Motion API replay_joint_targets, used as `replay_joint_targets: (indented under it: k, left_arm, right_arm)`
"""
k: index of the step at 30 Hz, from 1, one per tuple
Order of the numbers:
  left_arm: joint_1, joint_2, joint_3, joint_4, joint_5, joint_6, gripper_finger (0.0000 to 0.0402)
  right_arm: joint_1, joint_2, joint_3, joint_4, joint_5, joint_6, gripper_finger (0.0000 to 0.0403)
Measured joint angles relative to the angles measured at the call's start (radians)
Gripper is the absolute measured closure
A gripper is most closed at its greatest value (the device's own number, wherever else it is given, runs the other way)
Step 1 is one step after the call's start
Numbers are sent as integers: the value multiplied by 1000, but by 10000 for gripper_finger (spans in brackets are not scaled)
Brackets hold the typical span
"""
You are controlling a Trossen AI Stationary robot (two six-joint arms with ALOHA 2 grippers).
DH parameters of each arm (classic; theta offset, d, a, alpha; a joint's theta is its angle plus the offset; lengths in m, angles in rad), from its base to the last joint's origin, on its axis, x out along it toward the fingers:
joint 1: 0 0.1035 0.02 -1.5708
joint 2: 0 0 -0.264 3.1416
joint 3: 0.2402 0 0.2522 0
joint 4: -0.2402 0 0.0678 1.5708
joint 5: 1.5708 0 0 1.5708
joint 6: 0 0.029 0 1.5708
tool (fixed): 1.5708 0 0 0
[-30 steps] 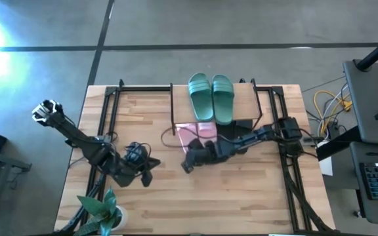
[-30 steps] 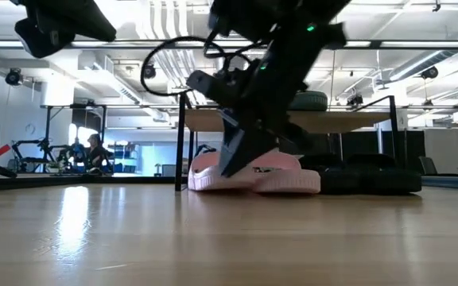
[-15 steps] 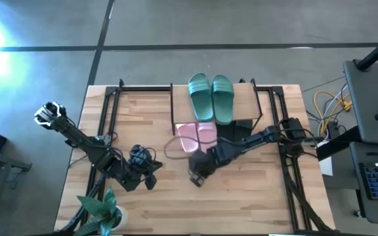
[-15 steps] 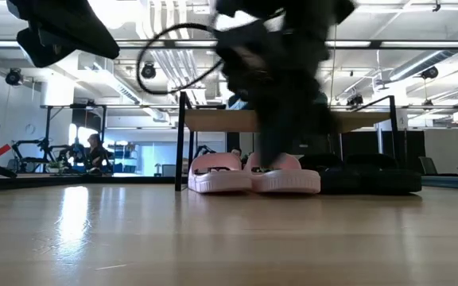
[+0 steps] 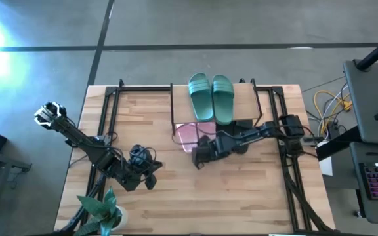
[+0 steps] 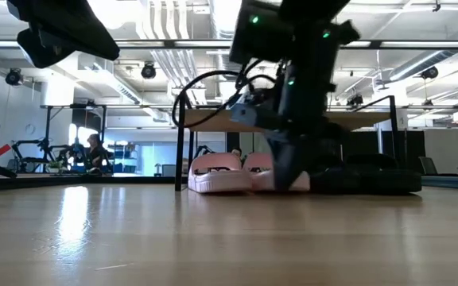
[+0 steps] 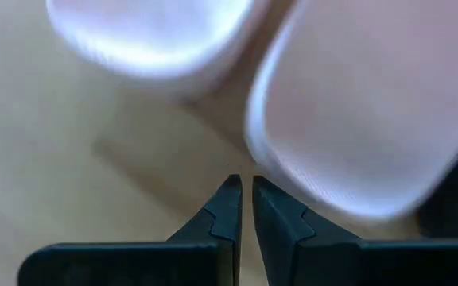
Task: Pick and place slides into the shelf
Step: Adjust the slides under the shelf
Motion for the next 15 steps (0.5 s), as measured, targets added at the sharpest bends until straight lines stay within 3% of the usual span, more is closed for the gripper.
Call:
replay_joint_targets:
  k: [3,9,15]
  left_arm:
    - [0,0,0,1,0,-2,386]
    - [0,0,0,1,0,-2,386]
    - [0,0,0,4,0,-3,386]
  right_arm:
    - [-46,0,1,74,-30,-89,376]
    - [-67,0,28,152,-254,-182,376]
    - [-58,18,31,275,-239,-191,376]
